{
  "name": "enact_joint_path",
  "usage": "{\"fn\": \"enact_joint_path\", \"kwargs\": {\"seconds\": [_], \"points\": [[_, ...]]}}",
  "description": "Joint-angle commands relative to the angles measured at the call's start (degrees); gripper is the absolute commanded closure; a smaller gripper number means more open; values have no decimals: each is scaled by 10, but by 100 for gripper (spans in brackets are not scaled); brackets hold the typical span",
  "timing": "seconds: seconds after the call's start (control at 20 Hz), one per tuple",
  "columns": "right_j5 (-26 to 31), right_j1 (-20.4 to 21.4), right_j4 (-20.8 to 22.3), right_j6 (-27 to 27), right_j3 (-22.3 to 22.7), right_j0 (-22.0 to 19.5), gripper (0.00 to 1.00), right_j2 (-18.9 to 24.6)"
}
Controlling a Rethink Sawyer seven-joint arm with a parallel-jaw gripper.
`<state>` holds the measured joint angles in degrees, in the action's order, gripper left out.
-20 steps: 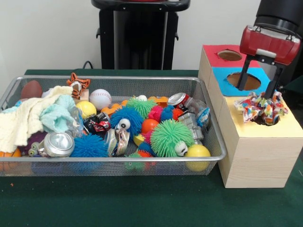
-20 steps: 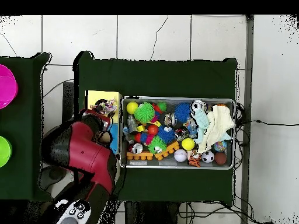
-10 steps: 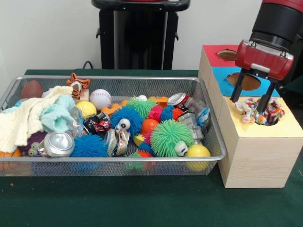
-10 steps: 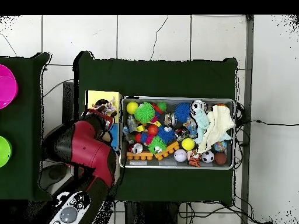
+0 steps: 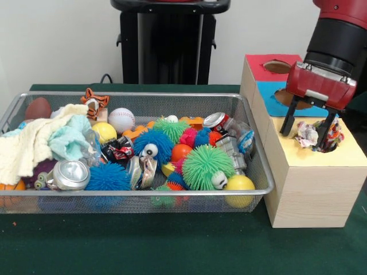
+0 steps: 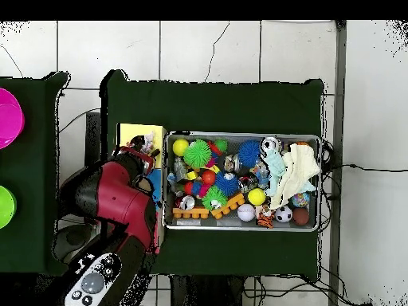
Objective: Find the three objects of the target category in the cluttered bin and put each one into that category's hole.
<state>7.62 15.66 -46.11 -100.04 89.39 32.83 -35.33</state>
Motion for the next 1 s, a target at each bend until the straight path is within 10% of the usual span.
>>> {"fn": "enact_joint_path", "kwargs": {"seconds": [0.05, 0.65, 1.0], "points": [[29, -69, -25, -176, -17, 1, 0, 23], [165, -162, -30, -235, -94, 36, 0, -92], [217, -147, -13, -260, -107, 38, 0, -110]]}}
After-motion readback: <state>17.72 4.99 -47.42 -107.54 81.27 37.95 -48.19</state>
